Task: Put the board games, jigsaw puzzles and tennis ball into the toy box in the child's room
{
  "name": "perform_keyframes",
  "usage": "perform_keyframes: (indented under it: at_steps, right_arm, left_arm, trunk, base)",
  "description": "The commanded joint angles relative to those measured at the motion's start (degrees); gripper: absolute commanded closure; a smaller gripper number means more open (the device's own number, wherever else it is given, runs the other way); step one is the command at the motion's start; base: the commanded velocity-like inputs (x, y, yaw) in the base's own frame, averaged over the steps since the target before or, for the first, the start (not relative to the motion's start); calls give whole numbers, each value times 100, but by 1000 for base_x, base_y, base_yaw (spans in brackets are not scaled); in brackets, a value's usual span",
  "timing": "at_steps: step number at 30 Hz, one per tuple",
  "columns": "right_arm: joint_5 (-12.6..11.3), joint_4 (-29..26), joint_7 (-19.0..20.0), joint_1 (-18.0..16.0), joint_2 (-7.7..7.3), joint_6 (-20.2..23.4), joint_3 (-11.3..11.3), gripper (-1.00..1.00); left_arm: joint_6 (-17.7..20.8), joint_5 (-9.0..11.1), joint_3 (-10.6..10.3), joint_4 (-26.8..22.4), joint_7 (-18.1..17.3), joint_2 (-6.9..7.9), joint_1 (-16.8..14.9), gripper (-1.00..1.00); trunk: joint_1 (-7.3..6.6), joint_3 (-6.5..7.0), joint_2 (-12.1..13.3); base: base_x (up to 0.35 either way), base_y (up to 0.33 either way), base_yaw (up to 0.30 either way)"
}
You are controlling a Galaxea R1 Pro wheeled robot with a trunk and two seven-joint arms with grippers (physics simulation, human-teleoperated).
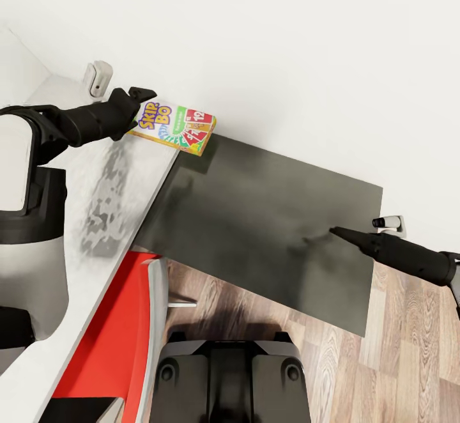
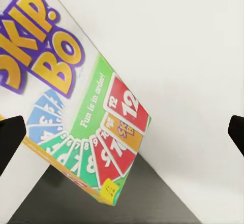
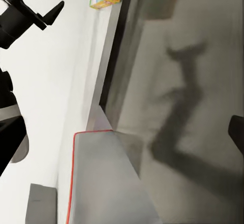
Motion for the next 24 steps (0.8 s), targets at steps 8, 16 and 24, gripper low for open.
perform_keyframes:
  at_steps: [8, 16, 24]
  right_arm:
    - [-108, 0, -176, -204, 48, 20, -5, -100]
    - [-420, 0, -696, -469, 148, 20, 6, -100]
    - [-844, 4, -1238, -573, 236, 20, 27, -100]
  left_arm:
    - [8, 71, -38, -48, 114, -62, 57, -100]
    - [25, 41, -167, -70, 145, -98, 89, -100]
    - [26, 23, -357, -75, 158, -104, 87, -100]
  trunk:
    - [3, -6, -9]
    - [3, -6, -9]
    - [3, -6, -9]
  base:
    - [0, 0, 2]
    - [0, 0, 0]
    - [0, 0, 0]
